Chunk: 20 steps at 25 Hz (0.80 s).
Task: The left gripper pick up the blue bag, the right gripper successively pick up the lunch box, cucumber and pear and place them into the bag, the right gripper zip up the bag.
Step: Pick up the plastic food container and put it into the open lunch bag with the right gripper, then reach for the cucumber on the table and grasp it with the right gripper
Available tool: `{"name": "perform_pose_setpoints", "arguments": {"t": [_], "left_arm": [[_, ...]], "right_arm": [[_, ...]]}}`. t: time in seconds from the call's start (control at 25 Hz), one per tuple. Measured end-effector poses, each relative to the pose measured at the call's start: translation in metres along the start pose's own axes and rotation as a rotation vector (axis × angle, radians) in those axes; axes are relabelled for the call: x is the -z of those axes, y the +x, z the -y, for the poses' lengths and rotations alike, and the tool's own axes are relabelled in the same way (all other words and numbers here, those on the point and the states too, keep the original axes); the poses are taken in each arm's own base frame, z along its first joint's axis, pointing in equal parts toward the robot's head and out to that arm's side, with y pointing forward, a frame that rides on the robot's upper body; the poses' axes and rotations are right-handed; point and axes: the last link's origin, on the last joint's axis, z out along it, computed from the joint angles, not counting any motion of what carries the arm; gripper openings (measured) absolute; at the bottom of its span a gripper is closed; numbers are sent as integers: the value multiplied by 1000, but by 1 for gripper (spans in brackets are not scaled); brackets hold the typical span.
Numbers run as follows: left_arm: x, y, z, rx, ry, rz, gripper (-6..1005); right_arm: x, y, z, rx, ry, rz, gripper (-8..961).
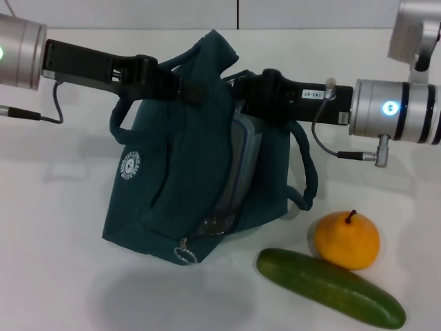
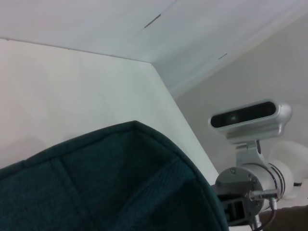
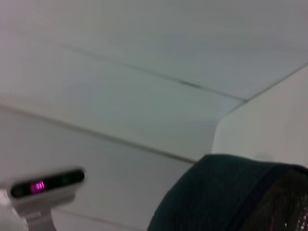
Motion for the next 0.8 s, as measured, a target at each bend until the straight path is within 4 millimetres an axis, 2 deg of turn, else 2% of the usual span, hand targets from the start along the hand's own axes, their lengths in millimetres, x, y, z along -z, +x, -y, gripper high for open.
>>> {"name": "perform_pose_setpoints", "arguments": {"t": [0.2, 0.48, 0.68, 0.8], "left_arm": [[5, 0, 2, 3, 10, -5, 54], [13, 1, 5, 5, 31, -19, 54], [14, 1, 5, 6, 36, -23, 54], [14, 2, 6, 3, 41, -27, 54]], "right_arm": [[2, -5, -1, 58, 30, -35, 177], [16, -15, 1, 107, 50, -3, 232], [33, -18, 2, 134, 41, 17, 296], [54, -20, -2, 251, 25, 10, 335]]}}
